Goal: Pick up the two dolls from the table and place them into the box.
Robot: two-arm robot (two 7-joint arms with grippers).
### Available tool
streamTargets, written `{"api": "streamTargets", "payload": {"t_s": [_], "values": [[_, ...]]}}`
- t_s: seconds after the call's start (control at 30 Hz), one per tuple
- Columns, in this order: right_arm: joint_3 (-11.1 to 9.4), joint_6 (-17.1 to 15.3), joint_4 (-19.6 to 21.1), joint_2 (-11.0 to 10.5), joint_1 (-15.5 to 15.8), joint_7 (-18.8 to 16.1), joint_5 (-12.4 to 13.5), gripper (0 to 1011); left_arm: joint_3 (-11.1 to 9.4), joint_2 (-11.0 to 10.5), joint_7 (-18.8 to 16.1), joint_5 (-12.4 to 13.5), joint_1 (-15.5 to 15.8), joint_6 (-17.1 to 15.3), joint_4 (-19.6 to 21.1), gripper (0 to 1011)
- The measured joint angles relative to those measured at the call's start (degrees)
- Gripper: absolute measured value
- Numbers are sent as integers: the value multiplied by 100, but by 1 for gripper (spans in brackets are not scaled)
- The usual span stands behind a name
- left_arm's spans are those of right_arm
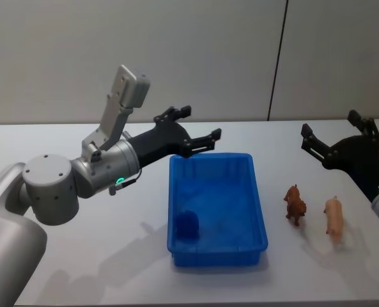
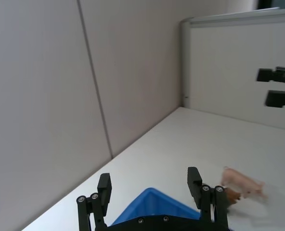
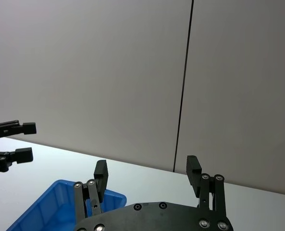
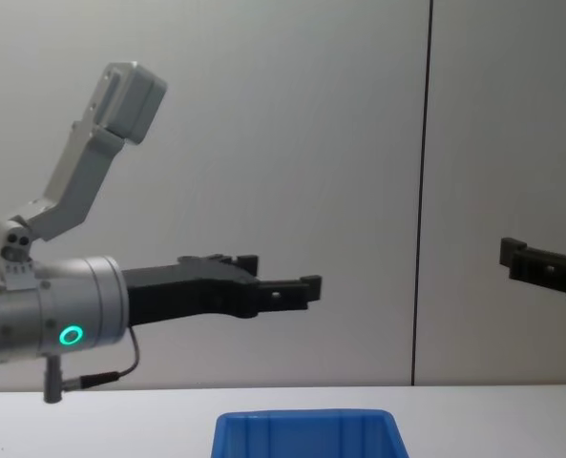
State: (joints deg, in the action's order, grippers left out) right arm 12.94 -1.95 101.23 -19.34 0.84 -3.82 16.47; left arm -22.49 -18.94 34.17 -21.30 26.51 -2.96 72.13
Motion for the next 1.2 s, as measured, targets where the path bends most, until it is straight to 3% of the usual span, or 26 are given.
{"api": "streamTargets", "payload": {"t_s": [0.87, 1.2], "values": [[0, 3, -101, 22, -13, -1, -63, 1001, 142, -309, -2473, 537, -582, 33, 753, 1001], [35, -26, -416, 100, -79, -55, -164, 1001, 186, -363, -3045, 716, -693, 47, 872, 1001]]}}
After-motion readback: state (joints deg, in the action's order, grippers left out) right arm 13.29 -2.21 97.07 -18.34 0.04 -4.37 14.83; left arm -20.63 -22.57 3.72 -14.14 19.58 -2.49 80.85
